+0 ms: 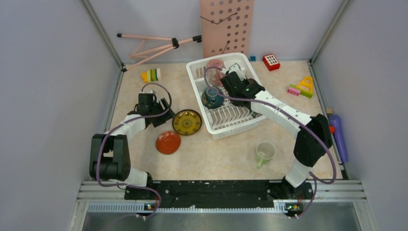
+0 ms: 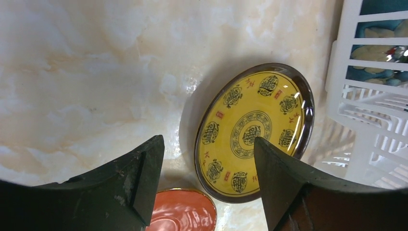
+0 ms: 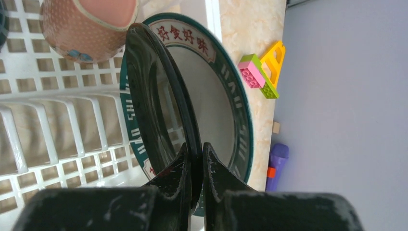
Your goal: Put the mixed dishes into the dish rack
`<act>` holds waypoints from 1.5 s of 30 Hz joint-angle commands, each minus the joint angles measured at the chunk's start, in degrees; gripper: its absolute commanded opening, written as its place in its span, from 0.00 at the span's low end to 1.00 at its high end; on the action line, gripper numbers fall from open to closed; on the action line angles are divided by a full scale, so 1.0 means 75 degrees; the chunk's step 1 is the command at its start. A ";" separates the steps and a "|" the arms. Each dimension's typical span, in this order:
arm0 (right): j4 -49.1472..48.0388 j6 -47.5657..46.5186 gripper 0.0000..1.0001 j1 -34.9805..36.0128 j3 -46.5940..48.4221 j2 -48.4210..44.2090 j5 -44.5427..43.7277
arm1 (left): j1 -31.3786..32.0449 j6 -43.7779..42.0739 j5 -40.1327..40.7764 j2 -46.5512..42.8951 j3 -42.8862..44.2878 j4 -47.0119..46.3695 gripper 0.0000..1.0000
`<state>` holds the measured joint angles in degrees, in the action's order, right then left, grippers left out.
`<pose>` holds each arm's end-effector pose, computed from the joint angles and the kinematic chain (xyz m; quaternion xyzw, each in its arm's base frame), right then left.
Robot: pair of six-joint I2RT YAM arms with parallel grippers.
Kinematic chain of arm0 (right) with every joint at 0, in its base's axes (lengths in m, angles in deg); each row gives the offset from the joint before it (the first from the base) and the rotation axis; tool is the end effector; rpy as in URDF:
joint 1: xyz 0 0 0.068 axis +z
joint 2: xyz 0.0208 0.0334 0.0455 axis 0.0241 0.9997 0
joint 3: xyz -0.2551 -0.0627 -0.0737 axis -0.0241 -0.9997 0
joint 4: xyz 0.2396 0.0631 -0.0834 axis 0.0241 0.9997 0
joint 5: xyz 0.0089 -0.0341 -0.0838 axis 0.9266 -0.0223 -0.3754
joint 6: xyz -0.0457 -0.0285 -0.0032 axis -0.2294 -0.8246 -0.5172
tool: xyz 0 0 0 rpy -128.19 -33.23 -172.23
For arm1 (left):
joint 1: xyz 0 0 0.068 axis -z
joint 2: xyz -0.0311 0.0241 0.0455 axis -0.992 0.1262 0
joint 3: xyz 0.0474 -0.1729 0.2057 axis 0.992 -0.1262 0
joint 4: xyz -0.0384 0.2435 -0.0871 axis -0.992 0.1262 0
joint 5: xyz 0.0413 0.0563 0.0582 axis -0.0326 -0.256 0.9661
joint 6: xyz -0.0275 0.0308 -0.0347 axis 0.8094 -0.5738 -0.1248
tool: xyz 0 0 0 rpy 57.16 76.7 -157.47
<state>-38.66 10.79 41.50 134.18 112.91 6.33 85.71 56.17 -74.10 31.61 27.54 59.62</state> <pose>0.2946 0.2127 0.3077 -0.1884 0.8482 -0.2835 0.4058 0.2876 -0.0229 0.1900 -0.1927 0.9105 -0.2058 0.3025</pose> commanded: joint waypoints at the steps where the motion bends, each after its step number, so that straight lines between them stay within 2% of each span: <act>1: 0.0270 0.0021 0.00 0.0064 0.0383 0.0202 0.0032 | 0.0015 -0.0299 -0.0147 0.0353 0.0335 -0.0073 0.73; 14: 0.0591 0.0517 0.00 -0.0044 0.0194 0.0591 0.0883 | 0.0015 -0.0525 -0.0386 0.0634 0.0086 -0.0356 0.72; 15: 0.0648 0.0588 0.02 -0.0076 0.0229 0.0625 0.0963 | 0.0015 -0.0548 -0.0394 0.0687 0.0095 -0.0345 0.72; 16: 0.0735 0.0663 0.06 -0.0123 0.0301 0.0670 0.1096 | 0.0015 -0.0561 -0.0397 0.0762 0.0138 -0.0313 0.71; 18: 0.1017 0.0890 0.41 -0.0190 0.0535 0.0788 0.1158 | 0.0015 -0.0588 -0.0425 0.0883 0.0197 -0.0239 0.71; 19: 0.1118 0.0969 0.53 -0.0192 0.0635 0.0832 0.1082 | 0.0015 -0.0600 -0.0451 0.0924 0.0232 -0.0207 0.70; 20: 0.1192 0.1020 0.59 -0.0193 0.0716 0.0849 0.1043 | 0.0021 -0.0603 -0.0458 0.0962 0.0254 -0.0170 0.70; 22: 0.1221 0.1068 0.63 -0.0193 0.0829 0.0805 0.1003 | 0.0016 -0.0615 -0.0473 0.1033 0.0275 -0.0124 0.69; 28: 0.1300 0.1066 0.64 -0.0148 0.1120 0.0479 0.0947 | 0.0027 -0.0615 -0.0482 0.1163 0.0283 -0.0069 0.67; 36: 0.0700 0.1034 0.63 0.0025 0.1054 -0.0469 0.1910 | 0.0219 -0.0792 -0.0663 0.1810 0.0718 0.0268 0.49; 41: -0.0126 0.1229 0.63 0.0030 0.0619 -0.1290 0.2884 | 0.0324 -0.0854 -0.0559 0.1912 0.0816 0.0396 0.33; 43: -0.0487 0.1329 0.62 0.0035 0.0365 -0.1686 0.3192 | 0.0401 -0.0927 -0.0567 0.2027 0.0894 0.0454 0.23; 45: -0.0807 0.1444 0.61 0.0030 0.0118 -0.2006 0.3393 | 0.0435 -0.0925 -0.0589 0.2105 0.0944 0.0482 0.02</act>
<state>-37.63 19.25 41.23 137.64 103.64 26.17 88.01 50.77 -79.07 45.03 33.51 60.37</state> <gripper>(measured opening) 0.623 0.187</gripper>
